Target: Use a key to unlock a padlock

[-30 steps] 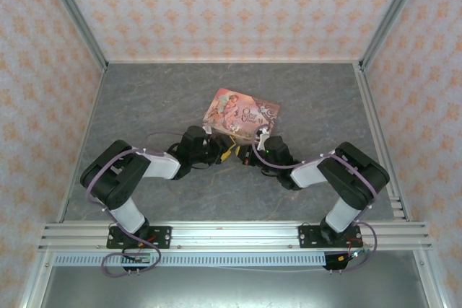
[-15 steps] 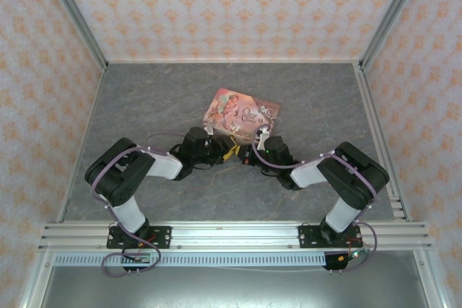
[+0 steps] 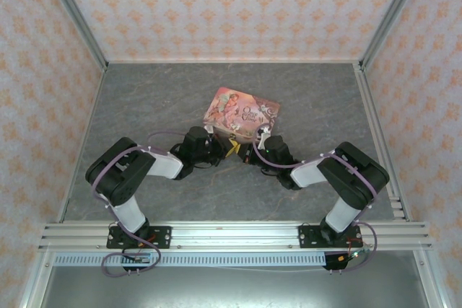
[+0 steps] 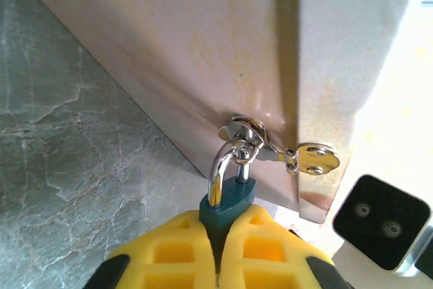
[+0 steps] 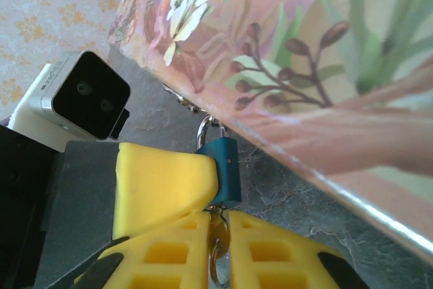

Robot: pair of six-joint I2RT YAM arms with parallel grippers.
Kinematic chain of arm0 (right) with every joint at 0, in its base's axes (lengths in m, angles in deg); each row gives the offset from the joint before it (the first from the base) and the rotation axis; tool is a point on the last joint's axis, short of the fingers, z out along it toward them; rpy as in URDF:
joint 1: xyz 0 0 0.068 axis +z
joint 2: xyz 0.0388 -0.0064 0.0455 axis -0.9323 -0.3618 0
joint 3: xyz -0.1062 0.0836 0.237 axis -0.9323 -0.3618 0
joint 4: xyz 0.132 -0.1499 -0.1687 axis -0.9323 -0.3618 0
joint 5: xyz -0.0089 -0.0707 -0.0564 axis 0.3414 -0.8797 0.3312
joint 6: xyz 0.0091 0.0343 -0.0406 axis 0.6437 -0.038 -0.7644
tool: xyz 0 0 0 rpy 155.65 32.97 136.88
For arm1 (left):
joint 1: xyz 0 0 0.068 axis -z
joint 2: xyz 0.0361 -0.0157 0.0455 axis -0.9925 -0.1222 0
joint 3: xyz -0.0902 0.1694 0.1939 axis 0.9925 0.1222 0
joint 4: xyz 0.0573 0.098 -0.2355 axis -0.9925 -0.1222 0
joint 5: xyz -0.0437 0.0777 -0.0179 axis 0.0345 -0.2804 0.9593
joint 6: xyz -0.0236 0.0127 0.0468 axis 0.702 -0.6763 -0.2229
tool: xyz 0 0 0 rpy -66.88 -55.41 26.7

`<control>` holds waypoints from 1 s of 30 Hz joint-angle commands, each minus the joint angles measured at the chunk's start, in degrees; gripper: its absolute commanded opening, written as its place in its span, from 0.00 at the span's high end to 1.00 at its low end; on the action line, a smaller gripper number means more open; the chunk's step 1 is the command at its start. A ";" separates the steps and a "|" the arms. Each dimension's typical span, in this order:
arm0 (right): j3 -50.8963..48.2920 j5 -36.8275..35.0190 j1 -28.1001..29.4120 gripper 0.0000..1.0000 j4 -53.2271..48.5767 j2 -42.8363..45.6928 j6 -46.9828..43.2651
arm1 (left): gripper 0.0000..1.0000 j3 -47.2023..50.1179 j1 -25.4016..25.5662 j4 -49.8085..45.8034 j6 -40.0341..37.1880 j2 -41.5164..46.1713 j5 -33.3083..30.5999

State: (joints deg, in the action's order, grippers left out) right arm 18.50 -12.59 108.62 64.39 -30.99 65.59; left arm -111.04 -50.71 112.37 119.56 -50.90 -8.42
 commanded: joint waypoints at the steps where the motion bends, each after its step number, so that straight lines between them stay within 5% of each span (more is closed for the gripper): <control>1: 1.26 -0.21 0.51 0.76 -0.21 3.44 -1.23 | 1.00 -1.11 0.34 -2.96 -1.05 1.86 -2.39; 9: -0.48 -6.37 0.51 0.55 -17.40 15.40 -10.56 | 1.00 -3.01 0.38 -9.96 -0.74 4.89 -1.55; 18: 1.97 -10.24 0.66 0.52 -39.26 35.03 -33.01 | 1.00 -7.11 0.41 -21.65 3.26 6.11 -0.45; 24: 7.36 -16.65 5.28 0.52 -50.62 36.78 -53.05 | 1.00 -9.19 0.42 -24.07 4.91 5.72 0.77; 30: 6.32 -26.14 11.68 0.45 -47.65 34.67 -70.82 | 1.00 -10.87 0.42 -27.94 4.69 5.56 1.35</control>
State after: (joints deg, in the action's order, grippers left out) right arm 24.81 -31.49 118.09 17.62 4.70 8.31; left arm -120.28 -50.71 87.70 123.64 -46.20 -8.09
